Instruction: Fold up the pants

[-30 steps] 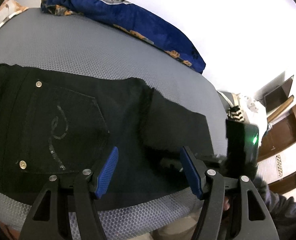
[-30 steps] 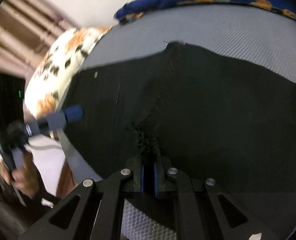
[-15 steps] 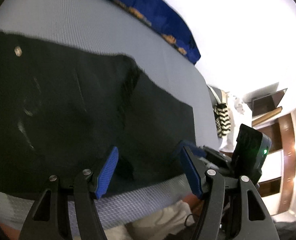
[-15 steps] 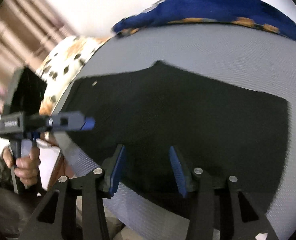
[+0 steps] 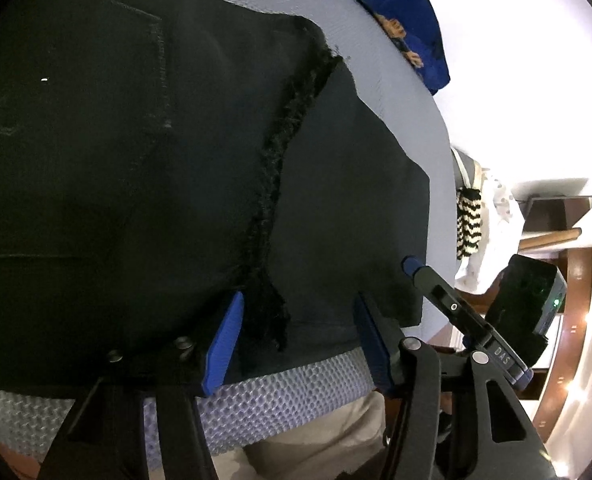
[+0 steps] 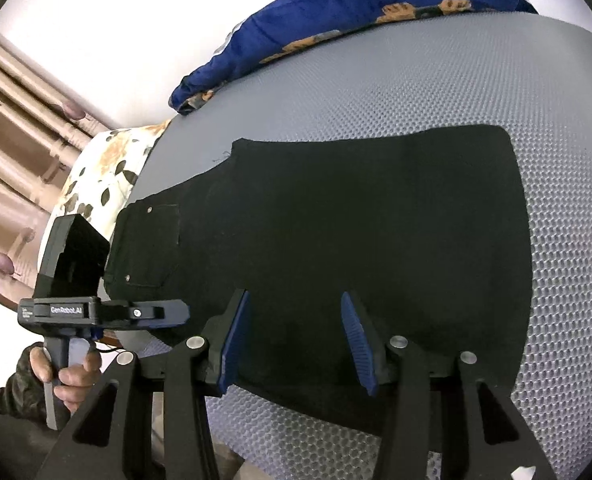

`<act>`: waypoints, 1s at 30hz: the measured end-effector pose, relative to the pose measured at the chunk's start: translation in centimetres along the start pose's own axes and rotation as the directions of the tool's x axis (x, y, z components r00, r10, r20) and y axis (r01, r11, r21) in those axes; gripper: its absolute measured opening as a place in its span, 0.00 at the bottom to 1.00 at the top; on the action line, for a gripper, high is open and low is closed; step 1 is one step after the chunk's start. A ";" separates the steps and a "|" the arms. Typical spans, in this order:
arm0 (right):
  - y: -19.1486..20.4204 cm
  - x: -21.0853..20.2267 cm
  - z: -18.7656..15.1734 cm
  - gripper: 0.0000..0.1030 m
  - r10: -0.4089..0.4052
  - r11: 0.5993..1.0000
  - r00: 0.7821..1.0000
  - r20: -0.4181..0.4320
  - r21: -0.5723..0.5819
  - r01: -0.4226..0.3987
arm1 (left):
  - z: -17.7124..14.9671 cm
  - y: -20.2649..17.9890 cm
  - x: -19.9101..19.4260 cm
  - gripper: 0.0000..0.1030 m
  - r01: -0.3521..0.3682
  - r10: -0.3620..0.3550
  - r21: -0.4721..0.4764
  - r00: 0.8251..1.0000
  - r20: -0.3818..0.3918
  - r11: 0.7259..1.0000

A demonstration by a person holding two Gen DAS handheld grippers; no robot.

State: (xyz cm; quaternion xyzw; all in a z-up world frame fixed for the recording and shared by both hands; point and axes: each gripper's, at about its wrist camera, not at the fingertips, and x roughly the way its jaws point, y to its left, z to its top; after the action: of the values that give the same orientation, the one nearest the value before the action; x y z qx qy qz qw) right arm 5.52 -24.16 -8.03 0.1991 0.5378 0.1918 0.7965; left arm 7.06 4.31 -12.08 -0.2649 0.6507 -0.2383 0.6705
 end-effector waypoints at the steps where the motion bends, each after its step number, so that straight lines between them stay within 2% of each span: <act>1: -0.1 0.0 -0.1 0.44 0.001 1.000 1.000 -0.002 0.002 -0.001 | 0.0 -0.4 0.2 0.55 -0.009 0.009 0.014 1.000 0.001 1.000; 3: -0.3 0.1 -0.1 0.44 -0.003 1.000 1.000 -0.003 0.011 0.003 | -0.1 -0.9 0.4 0.46 -0.030 0.029 0.048 1.000 0.003 0.998; 4: -0.3 0.2 -0.2 0.44 -0.002 1.000 1.000 -0.005 0.014 0.002 | -0.2 -1.1 0.8 0.24 -0.045 0.045 0.065 0.999 -0.001 0.997; 5: -0.4 0.2 -0.2 0.44 -0.002 1.000 1.000 -0.004 0.018 0.002 | -0.3 -1.2 1.3 0.18 -0.061 0.063 0.077 0.998 -0.024 0.995; 6: -0.5 0.2 -0.1 0.44 -0.003 1.000 1.000 -0.002 0.024 0.003 | -0.4 -1.1 1.8 0.17 -0.070 0.072 0.075 0.997 -0.035 0.995; 13: -1.0 0.1 -0.1 0.44 -0.038 0.998 0.999 -0.003 0.042 0.038 | -1.4 -2.1 0.0 0.13 -0.102 0.096 0.146 0.994 0.046 0.984; 16: -0.9 0.1 -0.1 0.44 -0.041 0.998 0.999 -0.007 0.040 0.041 | -1.7 -1.8 -0.5 0.13 -0.124 0.118 0.147 0.992 0.048 0.981; 21: -0.5 1.2 -0.6 0.44 -0.101 0.995 0.994 -0.035 -0.008 0.101 | -1.6 -1.1 0.4 0.13 -0.149 0.146 0.137 0.989 0.032 0.979; 23: -0.1 1.3 -0.6 0.45 -0.116 0.993 0.993 -0.035 -0.030 0.115 | -1.5 -1.4 0.4 0.18 -0.166 0.163 0.154 0.986 0.034 0.974; 27: -0.1 1.3 -0.7 0.46 -0.118 0.992 0.992 -0.035 -0.037 0.117 | -1.5 -1.7 0.3 0.21 -0.180 0.177 0.154 0.984 0.037 0.971; 30: 0.0 1.2 -0.6 0.46 -0.117 0.992 0.992 -0.036 -0.040 0.116 | -1.5 -2.0 -0.1 0.26 -0.209 0.201 0.169 0.977 0.064 0.963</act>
State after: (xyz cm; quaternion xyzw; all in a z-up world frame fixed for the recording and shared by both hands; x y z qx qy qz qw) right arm 5.36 -23.43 -9.21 0.1484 0.5599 0.1589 0.7995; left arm 5.64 2.83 -10.73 -0.1418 0.6356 -0.2173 0.7271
